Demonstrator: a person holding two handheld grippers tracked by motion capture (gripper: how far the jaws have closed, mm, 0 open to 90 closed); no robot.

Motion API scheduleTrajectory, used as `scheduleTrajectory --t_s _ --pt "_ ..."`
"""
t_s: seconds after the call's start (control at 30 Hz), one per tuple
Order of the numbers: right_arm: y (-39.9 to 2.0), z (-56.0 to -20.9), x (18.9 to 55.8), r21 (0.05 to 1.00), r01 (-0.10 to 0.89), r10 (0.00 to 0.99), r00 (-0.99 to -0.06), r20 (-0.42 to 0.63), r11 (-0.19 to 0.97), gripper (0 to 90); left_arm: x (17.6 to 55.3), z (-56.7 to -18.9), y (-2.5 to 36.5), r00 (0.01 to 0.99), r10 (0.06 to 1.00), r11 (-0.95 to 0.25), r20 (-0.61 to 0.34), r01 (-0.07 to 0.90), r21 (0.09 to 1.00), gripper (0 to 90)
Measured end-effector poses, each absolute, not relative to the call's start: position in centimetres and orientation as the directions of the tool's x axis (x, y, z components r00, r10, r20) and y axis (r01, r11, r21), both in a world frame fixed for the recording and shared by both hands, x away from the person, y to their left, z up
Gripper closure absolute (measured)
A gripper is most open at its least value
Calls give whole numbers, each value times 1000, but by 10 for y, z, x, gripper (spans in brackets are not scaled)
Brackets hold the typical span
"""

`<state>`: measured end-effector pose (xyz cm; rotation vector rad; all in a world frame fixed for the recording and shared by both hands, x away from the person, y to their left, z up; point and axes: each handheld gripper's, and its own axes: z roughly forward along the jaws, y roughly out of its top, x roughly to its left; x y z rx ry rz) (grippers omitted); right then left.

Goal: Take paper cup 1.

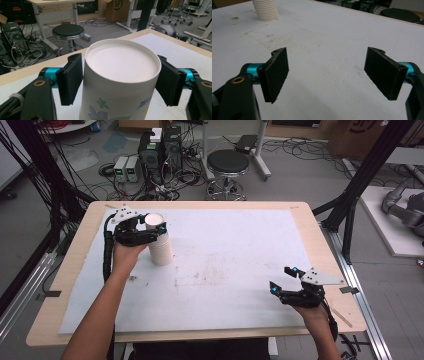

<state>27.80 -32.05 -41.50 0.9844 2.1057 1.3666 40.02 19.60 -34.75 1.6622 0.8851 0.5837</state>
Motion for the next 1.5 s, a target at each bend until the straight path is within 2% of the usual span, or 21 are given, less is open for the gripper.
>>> scheduleTrajectory --t_s 0.57,0.97,1.23,1.5 --pt "-320 -415 279 910 320 758 -652 11 262 204 397 -333 200 605 794 -81 -67 214 974 332" --pt "-320 -414 278 911 323 758 -652 19 255 204 386 -295 208 607 793 -35 -58 140 989 346" --pt "-320 -414 278 911 325 759 -651 21 254 204 369 -269 218 603 797 -1 -40 67 998 348" --pt "-319 -414 277 911 324 757 -653 20 256 204 347 -263 230 605 796 2 -26 40 999 349"
